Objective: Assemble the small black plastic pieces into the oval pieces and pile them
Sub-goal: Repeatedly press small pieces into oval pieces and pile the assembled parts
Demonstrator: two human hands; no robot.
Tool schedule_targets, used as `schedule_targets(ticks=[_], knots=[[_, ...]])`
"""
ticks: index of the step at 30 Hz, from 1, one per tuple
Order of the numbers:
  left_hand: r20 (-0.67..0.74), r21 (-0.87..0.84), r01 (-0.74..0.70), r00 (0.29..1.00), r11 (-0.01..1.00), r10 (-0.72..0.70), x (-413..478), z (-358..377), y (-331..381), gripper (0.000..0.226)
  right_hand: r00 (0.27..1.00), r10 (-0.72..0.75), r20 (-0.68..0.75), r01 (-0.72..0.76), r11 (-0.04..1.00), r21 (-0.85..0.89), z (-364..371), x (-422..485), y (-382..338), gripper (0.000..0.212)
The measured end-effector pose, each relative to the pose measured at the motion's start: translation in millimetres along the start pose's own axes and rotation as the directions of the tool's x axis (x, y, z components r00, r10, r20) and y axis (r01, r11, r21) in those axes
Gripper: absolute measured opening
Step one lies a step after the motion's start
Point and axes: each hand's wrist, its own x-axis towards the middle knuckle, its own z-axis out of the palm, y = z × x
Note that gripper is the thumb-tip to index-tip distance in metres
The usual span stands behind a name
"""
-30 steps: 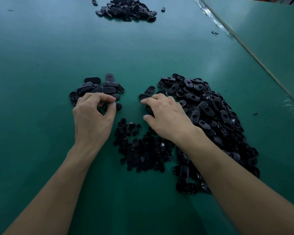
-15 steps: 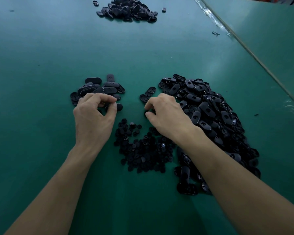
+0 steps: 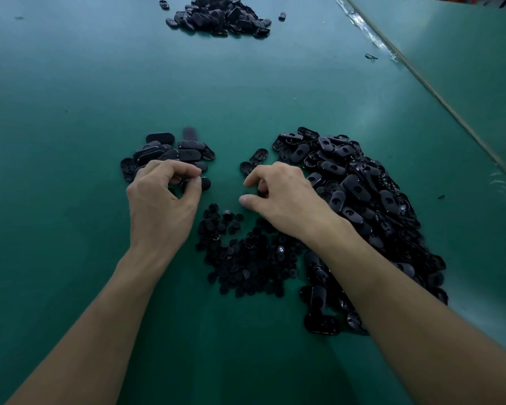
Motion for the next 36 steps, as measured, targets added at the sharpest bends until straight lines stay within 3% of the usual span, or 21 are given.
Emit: schedule_targets(ticks=[10,15,19,25,30,36], knots=[[-0.002,0.001,-0.016,1.0,1.0,0.016,0,0,0,0.017,1.0,0.017,0.014,-0.018,0.996,0.091,-1,-1,1,0.033],[0.007,-0.134,-0.018,1.0,0.991,0.019,-3,2,10,0.01,0.997,-0.069,-0.027,0.072,0.985,0.157,0,-3,-2,0.021],[0.072,-0.254,0.067,0.996,0.965,-0.05,-6,5,17,0.004,0.984,-0.161,-0.078,0.175,0.958,0.229,-1,-6,-14,0.012],[0.123,-0.356,0.218,0.975,0.909,-0.186,-4,0,17,0.024,0.953,-0.245,-0.179,0.277,0.942,0.188,2,-8,-18,0.008],[0.231,-0.527,0.313,0.947,0.79,-0.222,-4,1,22,0.016,0.938,-0.262,-0.227,0.3,0.941,0.157,0,-8,-18,0.006],[0.26,-0.543,0.319,0.944,0.777,-0.206,-4,3,19,0.013,0.95,-0.25,-0.189,0.284,0.942,0.18,-3,-9,-18,0.013]])
